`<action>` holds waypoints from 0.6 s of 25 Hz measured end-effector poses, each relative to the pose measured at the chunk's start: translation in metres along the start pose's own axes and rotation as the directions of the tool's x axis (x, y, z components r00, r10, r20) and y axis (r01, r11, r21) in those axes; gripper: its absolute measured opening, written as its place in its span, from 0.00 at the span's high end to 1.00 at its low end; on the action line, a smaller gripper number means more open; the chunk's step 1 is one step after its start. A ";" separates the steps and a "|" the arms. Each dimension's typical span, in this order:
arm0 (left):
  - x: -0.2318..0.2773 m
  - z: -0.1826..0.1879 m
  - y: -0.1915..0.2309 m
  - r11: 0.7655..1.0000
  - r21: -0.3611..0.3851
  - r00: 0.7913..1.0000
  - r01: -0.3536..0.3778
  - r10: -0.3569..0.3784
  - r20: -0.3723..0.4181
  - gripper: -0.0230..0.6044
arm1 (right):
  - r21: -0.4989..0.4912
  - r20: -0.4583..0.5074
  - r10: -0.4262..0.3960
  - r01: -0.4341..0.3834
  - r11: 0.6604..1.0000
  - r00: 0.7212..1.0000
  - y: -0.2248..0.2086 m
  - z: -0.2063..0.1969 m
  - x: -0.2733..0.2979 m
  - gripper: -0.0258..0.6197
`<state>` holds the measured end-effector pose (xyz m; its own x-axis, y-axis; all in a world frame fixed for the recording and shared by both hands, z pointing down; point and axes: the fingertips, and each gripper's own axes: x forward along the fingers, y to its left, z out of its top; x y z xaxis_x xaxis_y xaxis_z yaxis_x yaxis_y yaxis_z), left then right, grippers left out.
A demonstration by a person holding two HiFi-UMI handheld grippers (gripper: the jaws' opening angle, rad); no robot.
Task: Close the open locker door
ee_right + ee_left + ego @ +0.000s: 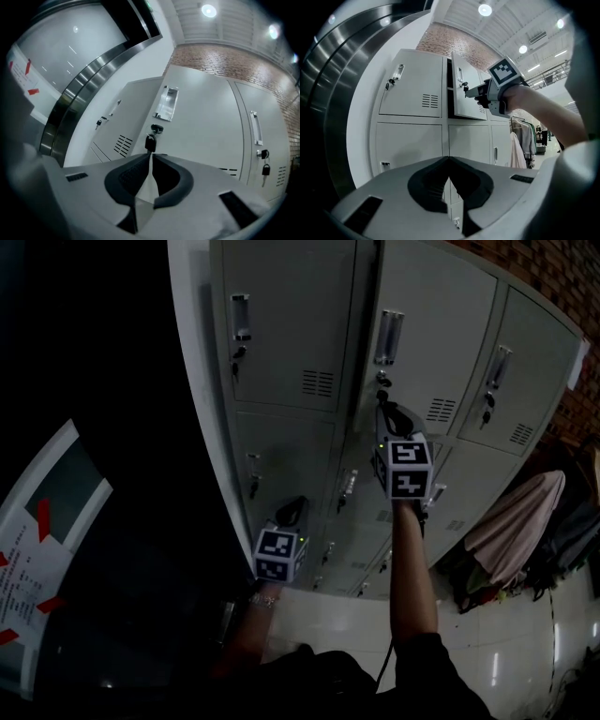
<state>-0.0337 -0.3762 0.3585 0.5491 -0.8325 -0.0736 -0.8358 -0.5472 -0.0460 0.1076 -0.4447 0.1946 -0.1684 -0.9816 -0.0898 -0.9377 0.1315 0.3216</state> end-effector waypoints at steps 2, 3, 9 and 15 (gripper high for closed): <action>0.011 -0.001 0.002 1.000 0.002 1.000 -0.003 0.003 -0.009 0.97 | -0.001 -0.003 0.003 -0.003 1.000 1.000 -0.004 -0.006 0.014 0.92; 0.016 -0.001 0.003 1.000 -0.002 1.000 -0.004 0.004 -0.013 0.98 | -0.002 -0.004 0.000 0.000 1.000 1.000 -0.007 -0.008 0.022 0.92; 0.037 -0.004 0.013 1.000 0.014 1.000 -0.021 0.021 -0.018 0.97 | 0.021 -0.054 -0.041 0.042 0.999 0.998 -0.023 -0.030 0.058 0.92; 0.044 -0.002 0.017 1.000 0.017 1.000 -0.025 0.025 -0.013 0.97 | 0.005 -0.054 -0.076 0.076 0.997 0.996 -0.032 -0.032 0.068 0.95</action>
<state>-0.0236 -0.4221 0.3568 0.5281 -0.8469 -0.0613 -0.8489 -0.5249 -0.0612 0.1355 -0.5199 0.2085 -0.0799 -0.9948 -0.0626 -0.9494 0.0568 0.3089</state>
